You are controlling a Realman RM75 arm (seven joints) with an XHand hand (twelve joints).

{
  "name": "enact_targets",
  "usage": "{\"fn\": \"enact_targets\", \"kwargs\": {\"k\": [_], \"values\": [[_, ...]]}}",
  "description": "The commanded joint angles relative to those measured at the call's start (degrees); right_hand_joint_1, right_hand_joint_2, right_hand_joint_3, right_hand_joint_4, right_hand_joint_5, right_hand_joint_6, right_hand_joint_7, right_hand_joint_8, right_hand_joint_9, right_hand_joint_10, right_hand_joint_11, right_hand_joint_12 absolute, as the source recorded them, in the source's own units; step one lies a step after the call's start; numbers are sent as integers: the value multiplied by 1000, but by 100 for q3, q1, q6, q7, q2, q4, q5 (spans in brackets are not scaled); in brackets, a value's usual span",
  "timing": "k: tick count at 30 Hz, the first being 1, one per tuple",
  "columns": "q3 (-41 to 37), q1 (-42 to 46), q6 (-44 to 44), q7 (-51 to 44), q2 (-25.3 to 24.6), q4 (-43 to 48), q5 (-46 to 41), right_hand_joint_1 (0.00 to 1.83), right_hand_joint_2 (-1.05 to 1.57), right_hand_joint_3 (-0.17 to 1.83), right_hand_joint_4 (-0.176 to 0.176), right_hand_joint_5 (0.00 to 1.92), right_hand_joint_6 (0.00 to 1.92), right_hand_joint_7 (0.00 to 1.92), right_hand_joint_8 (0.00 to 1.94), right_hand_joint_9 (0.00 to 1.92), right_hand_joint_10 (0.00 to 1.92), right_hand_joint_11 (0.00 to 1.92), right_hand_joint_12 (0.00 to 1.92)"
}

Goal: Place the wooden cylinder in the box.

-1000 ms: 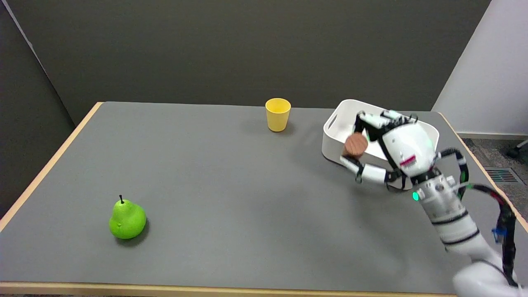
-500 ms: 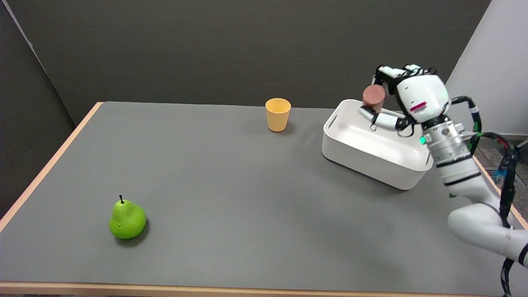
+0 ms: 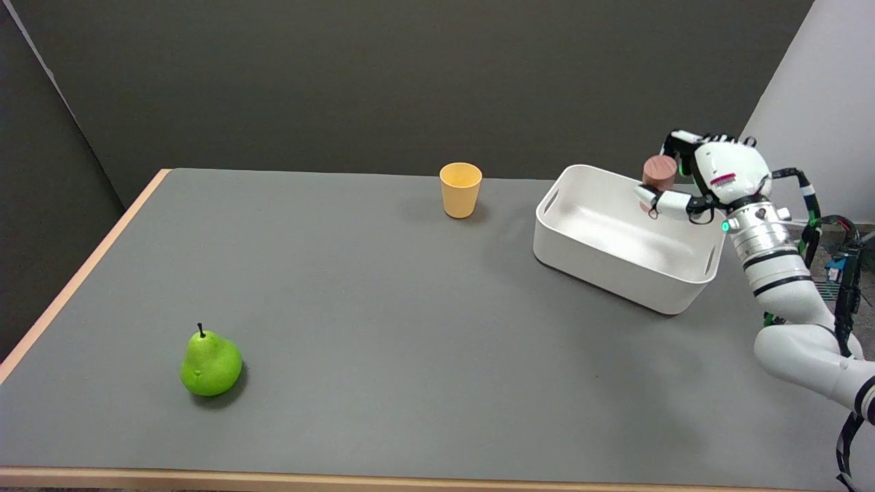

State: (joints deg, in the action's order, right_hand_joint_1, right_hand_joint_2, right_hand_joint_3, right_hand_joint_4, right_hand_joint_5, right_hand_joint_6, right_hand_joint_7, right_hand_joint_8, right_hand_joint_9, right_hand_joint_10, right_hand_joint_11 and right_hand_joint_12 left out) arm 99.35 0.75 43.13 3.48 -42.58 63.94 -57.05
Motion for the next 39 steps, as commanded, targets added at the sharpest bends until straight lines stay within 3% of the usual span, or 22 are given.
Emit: {"fn": "enact_targets", "kwargs": {"k": [1,11,19,21,23,25,27,30,39], "values": [[707,-216,-235,448,-91,-713,-478,927,886,739,176,778,1519,751,1941,1058,1921,530,1921],[853,-216,-135,448,-91,-85,-74,932,887,733,169,782,1508,791,1941,1063,1921,547,1921],[1028,-104,282,448,-102,326,-102,951,1012,506,69,742,1467,881,1940,1012,1921,428,1921],[1044,-70,308,448,-110,423,-74,934,1047,451,27,696,1449,875,1878,837,1921,309,1921],[1060,-56,313,448,-115,475,-74,785,789,821,-9,600,1201,920,1646,840,1921,270,1921],[1075,-53,313,448,-115,495,-88,730,769,885,14,542,1100,844,1245,879,1678,334,1921],[1088,-48,321,448,-125,491,-129,706,758,910,31,521,1049,798,1080,835,1488,383,1921],[1089,-48,308,448,-134,463,-148,696,756,904,52,494,1001,763,1009,797,1414,431,1921],[1089,-40,289,448,-230,489,-153,723,727,927,42,496,972,787,1033,857,1521,441,1921]]}}
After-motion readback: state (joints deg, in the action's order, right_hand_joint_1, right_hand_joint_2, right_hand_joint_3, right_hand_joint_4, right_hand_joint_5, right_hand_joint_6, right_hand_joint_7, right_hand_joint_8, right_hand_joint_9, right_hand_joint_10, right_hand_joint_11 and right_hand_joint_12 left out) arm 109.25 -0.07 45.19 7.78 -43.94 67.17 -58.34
